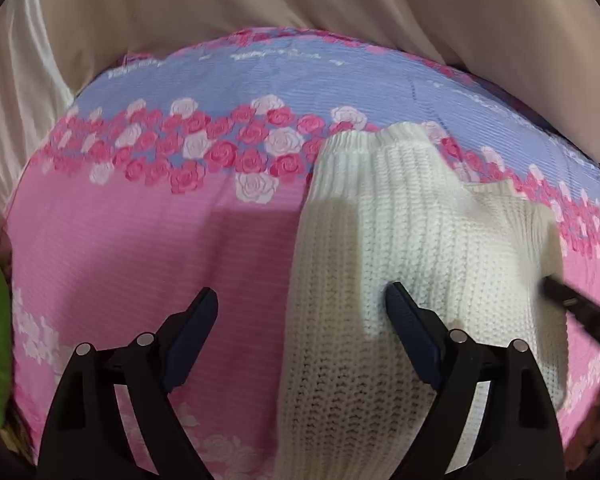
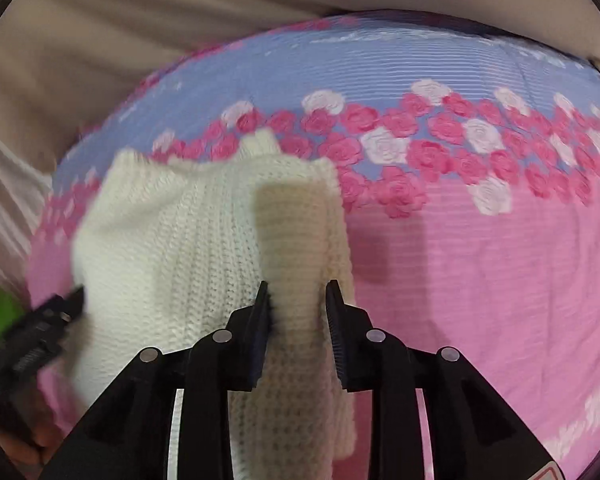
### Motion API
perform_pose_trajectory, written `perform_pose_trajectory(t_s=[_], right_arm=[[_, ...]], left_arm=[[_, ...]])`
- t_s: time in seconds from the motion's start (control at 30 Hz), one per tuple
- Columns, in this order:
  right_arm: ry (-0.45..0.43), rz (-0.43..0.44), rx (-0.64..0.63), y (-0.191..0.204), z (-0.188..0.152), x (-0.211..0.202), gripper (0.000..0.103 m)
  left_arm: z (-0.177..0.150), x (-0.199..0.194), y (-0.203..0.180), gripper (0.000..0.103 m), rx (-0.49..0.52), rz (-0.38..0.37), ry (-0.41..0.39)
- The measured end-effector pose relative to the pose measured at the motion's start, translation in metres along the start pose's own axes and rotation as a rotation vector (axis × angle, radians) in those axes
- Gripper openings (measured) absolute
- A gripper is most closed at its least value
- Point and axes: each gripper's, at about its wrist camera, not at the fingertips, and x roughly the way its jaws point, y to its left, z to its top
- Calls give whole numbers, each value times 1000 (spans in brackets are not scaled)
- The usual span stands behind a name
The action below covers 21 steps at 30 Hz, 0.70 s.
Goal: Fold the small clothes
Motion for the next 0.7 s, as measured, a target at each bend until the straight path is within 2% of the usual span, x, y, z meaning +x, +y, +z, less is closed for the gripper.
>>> perform_pose_trajectory(t_s=[0.07,0.1,0.17,0.23,0.33,0.4,0.47,0.57,0.6,0.67,0.7], right_arm=[[-78,22,-8,8,-9,-39,22],[-95,50,-16,15,-22,-59,22],[-88,69,-40,24,-43,-71,18],[-17,55,-87,34,-71,-60,14],[133,-25,-120,22,-97,-6,3],[118,-6,-97,16,-101,-9,3],[86,7,-76,21,-96,-34,4],[32,18,-133,32,-96,-55,4],[45,-23,-162,34,-99,-44,4],[134,-88,-175,25,-107,-7,1],[122,-66,-142,18,-106,-5,0]], left_arm=[[-2,-18,5,81,-10,-24,-7],[-6,-27,6,81,-14,-31,-16],[-16,-40,7,81,-1,-23,-25],[-33,-47,8,81,5,11,-27],[-56,-34,8,83,-4,30,39],[-68,-24,8,84,-15,40,50],[-70,-25,6,84,5,60,37],[-68,-25,3,84,22,76,30],[-68,-26,3,84,20,77,29],[-69,-30,2,84,21,72,32],[-69,-33,1,83,24,70,33]])
